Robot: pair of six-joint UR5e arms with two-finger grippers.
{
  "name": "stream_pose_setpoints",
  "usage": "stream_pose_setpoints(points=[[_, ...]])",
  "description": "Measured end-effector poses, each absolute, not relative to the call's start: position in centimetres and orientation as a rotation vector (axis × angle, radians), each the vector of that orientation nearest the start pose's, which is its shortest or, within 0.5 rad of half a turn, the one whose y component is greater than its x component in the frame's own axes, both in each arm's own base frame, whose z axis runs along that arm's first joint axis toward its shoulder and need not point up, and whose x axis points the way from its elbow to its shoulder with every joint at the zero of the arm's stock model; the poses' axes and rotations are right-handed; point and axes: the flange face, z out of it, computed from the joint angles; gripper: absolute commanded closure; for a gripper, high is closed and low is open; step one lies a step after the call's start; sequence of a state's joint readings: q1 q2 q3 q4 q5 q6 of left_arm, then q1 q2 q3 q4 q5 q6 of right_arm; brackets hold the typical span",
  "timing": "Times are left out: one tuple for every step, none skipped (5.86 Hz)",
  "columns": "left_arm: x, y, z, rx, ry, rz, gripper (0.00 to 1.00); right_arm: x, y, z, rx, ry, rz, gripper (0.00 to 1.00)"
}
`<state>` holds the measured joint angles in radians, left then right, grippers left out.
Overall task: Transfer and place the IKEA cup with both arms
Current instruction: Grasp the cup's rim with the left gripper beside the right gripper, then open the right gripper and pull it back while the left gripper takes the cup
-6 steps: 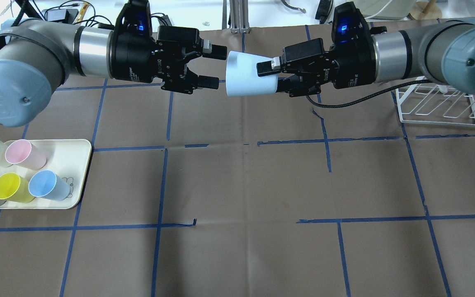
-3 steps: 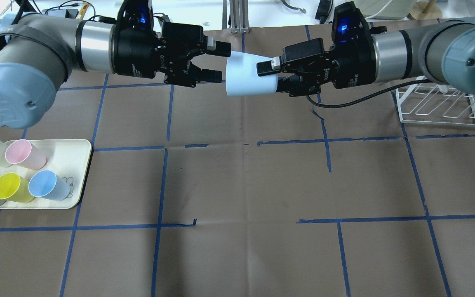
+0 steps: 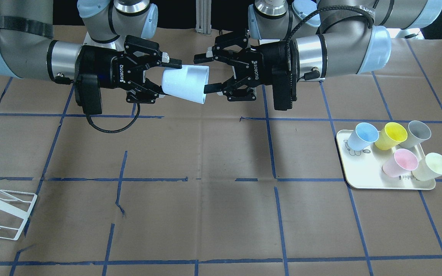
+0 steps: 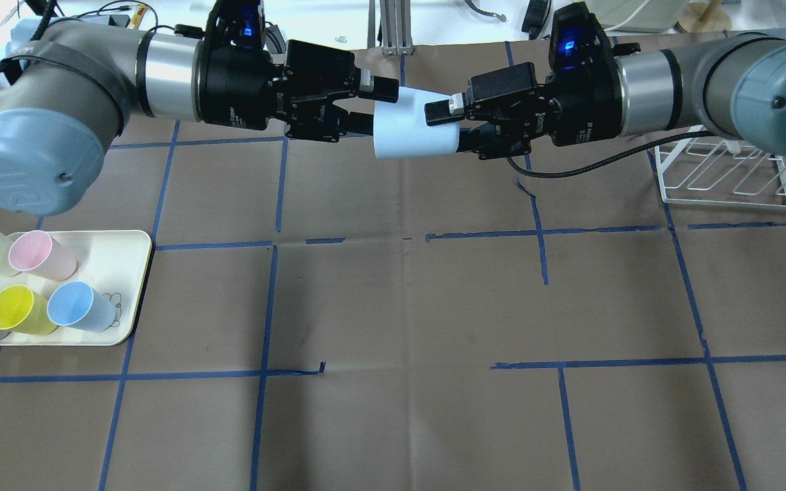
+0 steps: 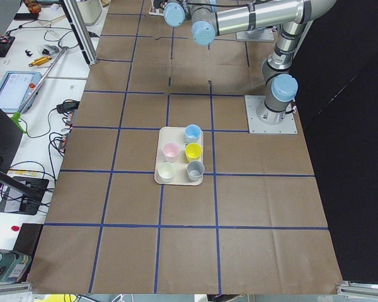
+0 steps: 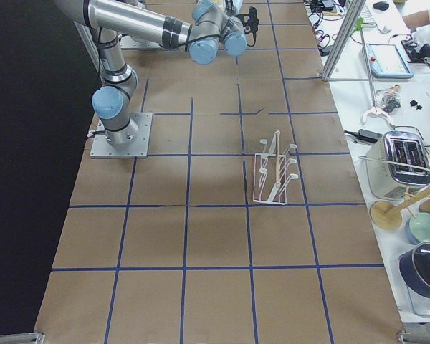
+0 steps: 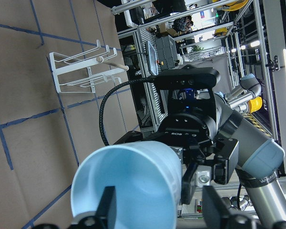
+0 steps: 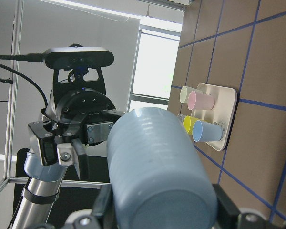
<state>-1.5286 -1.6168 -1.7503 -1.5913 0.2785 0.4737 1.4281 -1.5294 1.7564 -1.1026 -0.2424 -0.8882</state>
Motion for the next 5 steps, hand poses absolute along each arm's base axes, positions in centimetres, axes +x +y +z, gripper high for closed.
stream_pose_setpoints(points=[[-21.0,-50.0,44.9,-0.229,-1.829,0.132,0.85,16.2,-48.9,41.7,-0.169,1.75,-0.12,0.55],[-21.2,-49.8,45.2,-0.232,-1.828,0.131,0.89,16.2,-48.9,41.7,-0.169,1.75,-0.12,0.55],[-21.3,-49.6,45.5,-0.232,-1.827,0.133,0.92,16.2,-48.9,41.7,-0.169,1.75,-0.12,0.55],[-21.3,-49.5,45.8,-0.235,-1.826,0.137,0.93,16.2,-48.9,41.7,-0.169,1.75,-0.12,0.18],[-21.3,-49.4,45.9,-0.238,-1.825,0.14,0.93,16.2,-48.9,41.8,-0.164,1.75,-0.118,0.0]])
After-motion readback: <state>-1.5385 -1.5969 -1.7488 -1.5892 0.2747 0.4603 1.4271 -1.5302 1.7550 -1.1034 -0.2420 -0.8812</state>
